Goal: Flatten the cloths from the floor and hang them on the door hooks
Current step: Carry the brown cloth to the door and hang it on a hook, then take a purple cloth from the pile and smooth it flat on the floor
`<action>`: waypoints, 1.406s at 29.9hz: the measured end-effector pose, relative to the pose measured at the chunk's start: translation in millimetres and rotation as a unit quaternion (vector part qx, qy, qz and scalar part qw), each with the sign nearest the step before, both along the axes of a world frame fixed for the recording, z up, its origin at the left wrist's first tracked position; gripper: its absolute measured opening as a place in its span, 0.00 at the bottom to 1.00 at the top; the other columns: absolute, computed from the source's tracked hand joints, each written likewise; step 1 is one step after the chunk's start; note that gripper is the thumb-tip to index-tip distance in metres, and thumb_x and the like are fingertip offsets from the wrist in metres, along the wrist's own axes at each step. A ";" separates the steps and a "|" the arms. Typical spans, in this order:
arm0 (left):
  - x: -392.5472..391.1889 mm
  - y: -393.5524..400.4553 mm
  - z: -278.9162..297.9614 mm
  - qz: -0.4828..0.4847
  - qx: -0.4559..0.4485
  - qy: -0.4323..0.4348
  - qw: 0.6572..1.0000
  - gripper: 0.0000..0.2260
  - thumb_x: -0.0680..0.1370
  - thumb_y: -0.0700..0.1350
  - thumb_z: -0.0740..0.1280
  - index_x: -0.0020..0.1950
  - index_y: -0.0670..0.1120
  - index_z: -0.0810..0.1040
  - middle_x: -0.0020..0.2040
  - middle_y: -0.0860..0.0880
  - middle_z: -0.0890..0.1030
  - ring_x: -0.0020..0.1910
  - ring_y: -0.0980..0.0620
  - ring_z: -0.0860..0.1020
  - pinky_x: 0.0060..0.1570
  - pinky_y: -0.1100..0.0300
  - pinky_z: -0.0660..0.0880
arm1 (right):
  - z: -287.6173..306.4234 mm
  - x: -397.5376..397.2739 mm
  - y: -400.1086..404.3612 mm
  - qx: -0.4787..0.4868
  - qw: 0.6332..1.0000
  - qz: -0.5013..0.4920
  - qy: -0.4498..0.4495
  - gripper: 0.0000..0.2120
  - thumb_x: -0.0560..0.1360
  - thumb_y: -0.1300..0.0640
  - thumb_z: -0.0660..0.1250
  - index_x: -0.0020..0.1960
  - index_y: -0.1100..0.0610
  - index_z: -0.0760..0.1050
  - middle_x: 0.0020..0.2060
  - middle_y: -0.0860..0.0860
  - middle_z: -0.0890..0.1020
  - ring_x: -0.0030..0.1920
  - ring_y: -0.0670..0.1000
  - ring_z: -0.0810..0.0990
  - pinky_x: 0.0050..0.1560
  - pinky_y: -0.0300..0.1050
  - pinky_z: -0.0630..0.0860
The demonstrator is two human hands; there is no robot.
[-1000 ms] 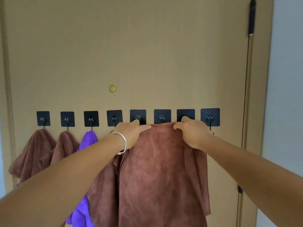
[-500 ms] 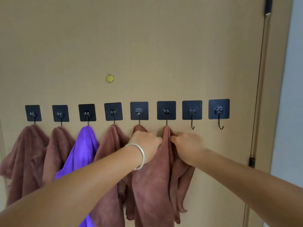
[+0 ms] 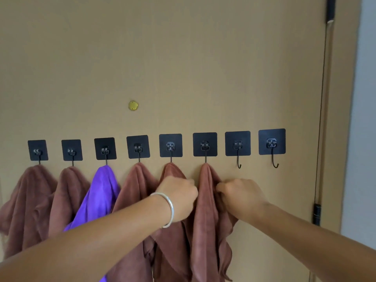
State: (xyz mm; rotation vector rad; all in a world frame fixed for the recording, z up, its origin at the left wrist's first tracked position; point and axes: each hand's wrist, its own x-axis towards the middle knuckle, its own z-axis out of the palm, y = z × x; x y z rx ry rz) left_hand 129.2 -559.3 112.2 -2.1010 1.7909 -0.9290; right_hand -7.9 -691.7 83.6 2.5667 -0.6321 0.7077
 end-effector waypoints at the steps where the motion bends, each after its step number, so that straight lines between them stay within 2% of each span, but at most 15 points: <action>1: -1.2 2.1 9.8 -0.006 -0.038 -0.010 0.999 0.10 0.78 0.44 0.57 0.51 0.47 0.77 0.51 0.47 0.77 0.46 0.43 0.77 0.39 0.52 0.63 | 3.4 -4.7 -0.2 0.004 1.000 0.007 -0.026 0.11 0.77 0.56 0.56 0.52 0.48 0.77 0.43 0.48 0.80 0.42 0.54 0.79 0.36 0.45 0.69; 5: -3.1 2.5 38.9 -0.044 -0.189 0.015 0.981 0.13 0.80 0.51 0.54 0.52 0.50 0.77 0.51 0.49 0.75 0.48 0.46 0.75 0.41 0.54 0.65 | 18.1 -24.2 2.0 -0.012 0.993 0.013 -0.120 0.11 0.76 0.56 0.56 0.47 0.50 0.78 0.40 0.48 0.78 0.38 0.53 0.76 0.35 0.45 0.70; 9: -7.3 -13.8 36.3 -0.123 -0.239 0.042 0.962 0.19 0.79 0.56 0.55 0.66 0.51 0.71 0.62 0.50 0.72 0.60 0.48 0.71 0.56 0.51 0.66 | 25.9 -50.5 4.7 -0.047 0.974 0.014 -0.223 0.09 0.71 0.65 0.64 0.46 0.58 0.81 0.40 0.53 0.80 0.39 0.57 0.76 0.36 0.50 0.74; 11: -11.6 -21.3 32.5 -0.161 -0.250 0.044 0.954 0.23 0.78 0.58 0.56 0.71 0.51 0.67 0.67 0.50 0.70 0.66 0.48 0.68 0.64 0.50 0.62 | 27.4 -62.8 4.7 -0.084 0.965 -0.011 -0.250 0.11 0.68 0.66 0.68 0.50 0.58 0.81 0.43 0.53 0.80 0.43 0.58 0.76 0.42 0.48 0.72; 14: -21.6 -35.5 28.3 -0.186 -0.235 0.059 0.952 0.28 0.78 0.61 0.55 0.76 0.51 0.59 0.72 0.50 0.65 0.73 0.49 0.59 0.72 0.46 0.54 | 26.2 -83.0 8.0 -0.113 0.965 -0.120 -0.204 0.20 0.69 0.58 0.70 0.61 0.54 0.76 0.55 0.53 0.78 0.57 0.57 0.74 0.56 0.50 0.68; 16: -30.3 -48.1 27.3 -0.205 -0.221 0.066 0.951 0.30 0.78 0.62 0.53 0.77 0.51 0.55 0.74 0.49 0.61 0.75 0.48 0.55 0.73 0.44 0.49 | 27.2 -98.8 13.1 -0.116 0.961 -0.197 -0.154 0.24 0.72 0.51 0.67 0.67 0.51 0.70 0.63 0.52 0.73 0.65 0.55 0.68 0.65 0.53 0.64; 20: -53.7 -68.4 30.5 -0.263 -0.206 0.079 0.939 0.31 0.78 0.64 0.51 0.77 0.51 0.51 0.76 0.48 0.57 0.76 0.47 0.50 0.73 0.41 0.45 | 29.1 -131.9 29.7 -0.086 0.936 -0.326 -0.102 0.27 0.77 0.43 0.58 0.73 0.47 0.57 0.72 0.51 0.62 0.74 0.53 0.55 0.74 0.57 0.49; 26: -106.9 -72.1 25.5 -0.374 -0.189 0.127 0.899 0.32 0.78 0.63 0.52 0.77 0.50 0.49 0.77 0.47 0.54 0.77 0.47 0.48 0.73 0.40 0.47 | 29.2 -183.3 88.2 -0.077 0.882 -0.459 -0.075 0.28 0.78 0.41 0.54 0.75 0.46 0.53 0.76 0.50 0.57 0.77 0.52 0.49 0.75 0.58 0.43; 33: -181.3 -46.3 13.6 -0.496 -0.158 0.173 0.836 0.32 0.78 0.62 0.52 0.77 0.50 0.47 0.77 0.46 0.52 0.76 0.46 0.47 0.71 0.42 0.49 | 30.5 -231.9 195.3 -0.100 0.819 -0.561 -0.064 0.27 0.76 0.42 0.60 0.73 0.48 0.62 0.72 0.52 0.66 0.75 0.54 0.57 0.75 0.59 0.49; 42: -299.9 34.0 16.9 -0.630 -0.132 0.197 0.740 0.33 0.78 0.64 0.51 0.78 0.50 0.47 0.78 0.45 0.53 0.77 0.46 0.48 0.72 0.42 0.49 | 33.2 -306.8 343.1 -0.107 0.709 -0.694 -0.065 0.27 0.76 0.42 0.61 0.72 0.49 0.64 0.71 0.53 0.67 0.74 0.55 0.59 0.74 0.62 0.51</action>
